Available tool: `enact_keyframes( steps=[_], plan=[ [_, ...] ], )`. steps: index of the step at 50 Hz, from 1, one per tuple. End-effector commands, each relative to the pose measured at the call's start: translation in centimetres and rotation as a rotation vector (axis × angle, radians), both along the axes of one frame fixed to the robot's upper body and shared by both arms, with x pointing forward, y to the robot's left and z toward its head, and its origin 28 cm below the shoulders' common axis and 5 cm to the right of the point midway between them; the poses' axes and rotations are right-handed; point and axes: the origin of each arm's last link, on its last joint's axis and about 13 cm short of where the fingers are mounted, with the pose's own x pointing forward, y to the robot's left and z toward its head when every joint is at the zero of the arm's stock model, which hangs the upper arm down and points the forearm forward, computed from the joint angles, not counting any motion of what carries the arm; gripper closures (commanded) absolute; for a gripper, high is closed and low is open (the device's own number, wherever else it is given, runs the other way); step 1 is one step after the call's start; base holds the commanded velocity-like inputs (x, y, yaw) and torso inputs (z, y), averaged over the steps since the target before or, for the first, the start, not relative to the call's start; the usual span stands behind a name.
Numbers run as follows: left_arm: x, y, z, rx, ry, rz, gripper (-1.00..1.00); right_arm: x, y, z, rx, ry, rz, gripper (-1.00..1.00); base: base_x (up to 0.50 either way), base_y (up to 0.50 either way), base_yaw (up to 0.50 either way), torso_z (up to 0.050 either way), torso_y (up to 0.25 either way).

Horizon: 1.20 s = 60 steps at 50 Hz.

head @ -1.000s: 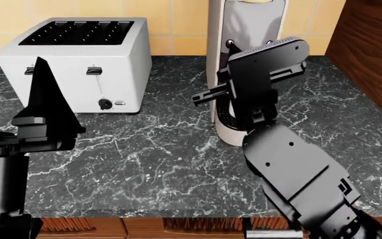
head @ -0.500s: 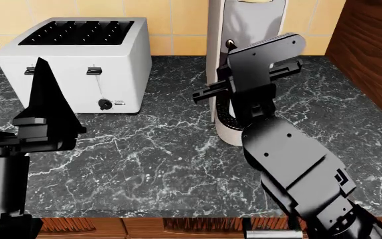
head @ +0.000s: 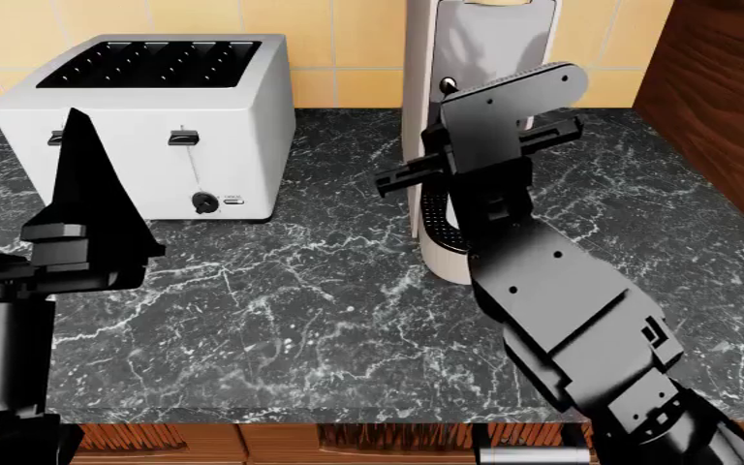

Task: Pick the mug from the cabinet, place it under the coffee machine dispenser, and press the start button.

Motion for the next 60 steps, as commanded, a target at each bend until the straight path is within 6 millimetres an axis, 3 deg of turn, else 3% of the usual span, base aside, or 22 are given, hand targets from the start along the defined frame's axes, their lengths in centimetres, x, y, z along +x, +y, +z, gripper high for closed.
enact_keyframes(
  steps=[1, 60],
  plan=[
    [0.1, 0.0, 0.1, -0.002, 0.000, 0.001, -1.00, 0.4, 0.0, -0.1, -0.003, 0.009, -0.005, 1.00, 0.00, 0.00, 0.00, 0.000, 0.000],
    [0.0, 0.2, 0.3, -0.014, -0.001, 0.000, -1.00, 2.6, -0.2, -0.2, -0.012, 0.049, -0.027, 1.00, 0.00, 0.00, 0.00, 0.000, 0.000]
  ],
)
